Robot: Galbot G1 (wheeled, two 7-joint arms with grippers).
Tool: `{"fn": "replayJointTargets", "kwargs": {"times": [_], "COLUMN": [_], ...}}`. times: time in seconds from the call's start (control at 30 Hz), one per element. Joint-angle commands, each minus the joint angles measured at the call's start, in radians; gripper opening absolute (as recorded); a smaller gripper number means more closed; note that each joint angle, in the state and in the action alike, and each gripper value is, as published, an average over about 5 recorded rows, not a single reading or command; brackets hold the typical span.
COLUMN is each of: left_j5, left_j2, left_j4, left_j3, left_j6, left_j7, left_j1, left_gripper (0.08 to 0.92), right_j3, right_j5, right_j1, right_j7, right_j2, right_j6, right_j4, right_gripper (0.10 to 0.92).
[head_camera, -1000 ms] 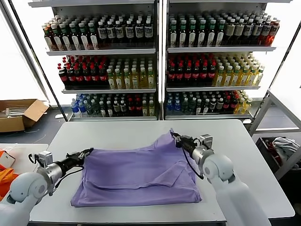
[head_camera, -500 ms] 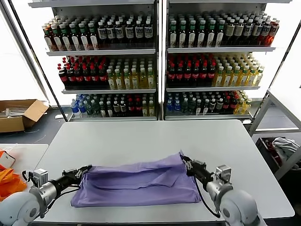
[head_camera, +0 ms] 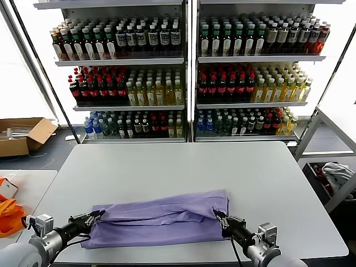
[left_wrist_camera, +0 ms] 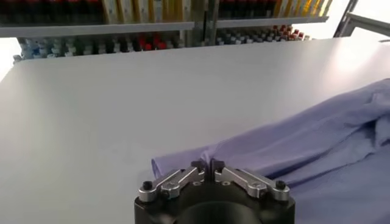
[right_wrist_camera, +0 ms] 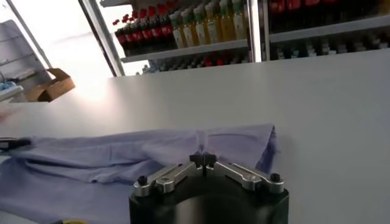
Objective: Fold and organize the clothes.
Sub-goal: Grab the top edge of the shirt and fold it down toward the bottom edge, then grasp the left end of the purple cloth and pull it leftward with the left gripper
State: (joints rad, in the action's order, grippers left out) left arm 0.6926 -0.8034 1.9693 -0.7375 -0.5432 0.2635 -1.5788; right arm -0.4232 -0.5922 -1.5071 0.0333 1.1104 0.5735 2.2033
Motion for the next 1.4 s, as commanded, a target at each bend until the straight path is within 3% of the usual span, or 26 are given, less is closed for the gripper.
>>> {"fn": "replayJointTargets", "kwargs": {"times": [0.03, 0.17, 0.3, 0.4, 0.73, 0.87, 1.17, 1.27, 1.4], "left_j5": [-0.051, -0.076, -0.117, -0.165, -0.243, -0.224, -0.184, -0.164, -0.136], "left_j2": [-0.054, -0.11, -0.174, -0.227, -0.361, -0.401, -0.439, -0.441, -0.443], "left_j4": [0.074, 0.148, 0.206, 0.222, 0.132, 0.106, 0.103, 0.111, 0.131], "left_j3": [-0.084, -0.107, -0.059, -0.006, 0.102, 0.12, 0.144, 0.143, 0.141], "left_j6": [-0.011, -0.017, 0.002, 0.038, 0.18, 0.161, 0.067, 0.039, 0.013], "left_j7": [-0.03, -0.168, -0.31, -0.364, -0.469, -0.504, -0.567, -0.58, -0.586], "left_j1": [-0.052, -0.059, -0.078, -0.102, -0.08, -0.061, -0.058, -0.071, -0.098], "left_gripper": [0.24, 0.352, 0.473, 0.56, 0.809, 0.822, 0.822, 0.789, 0.679], "right_j3": [-0.052, -0.117, -0.183, -0.236, -0.312, -0.31, -0.301, -0.299, -0.297], "right_j5": [-0.037, -0.079, 0.005, 0.095, 0.152, 0.156, 0.13, 0.114, 0.099], "right_j1": [-0.059, -0.056, -0.052, -0.064, -0.198, -0.213, -0.214, -0.209, -0.202], "right_j7": [0.01, -0.002, 0.038, 0.096, 0.174, 0.159, 0.172, 0.169, 0.167], "right_j2": [0.008, 0.031, 0.052, 0.067, 0.117, 0.132, 0.142, 0.14, 0.137], "right_j6": [-0.026, -0.087, -0.246, -0.362, -0.579, -0.589, -0.581, -0.576, -0.568], "right_j4": [0.047, 0.081, 0.061, 0.03, -0.026, -0.035, -0.011, -0.012, -0.013], "right_gripper": [0.143, 0.267, 0.389, 0.467, 0.757, 0.816, 0.823, 0.823, 0.823]}}
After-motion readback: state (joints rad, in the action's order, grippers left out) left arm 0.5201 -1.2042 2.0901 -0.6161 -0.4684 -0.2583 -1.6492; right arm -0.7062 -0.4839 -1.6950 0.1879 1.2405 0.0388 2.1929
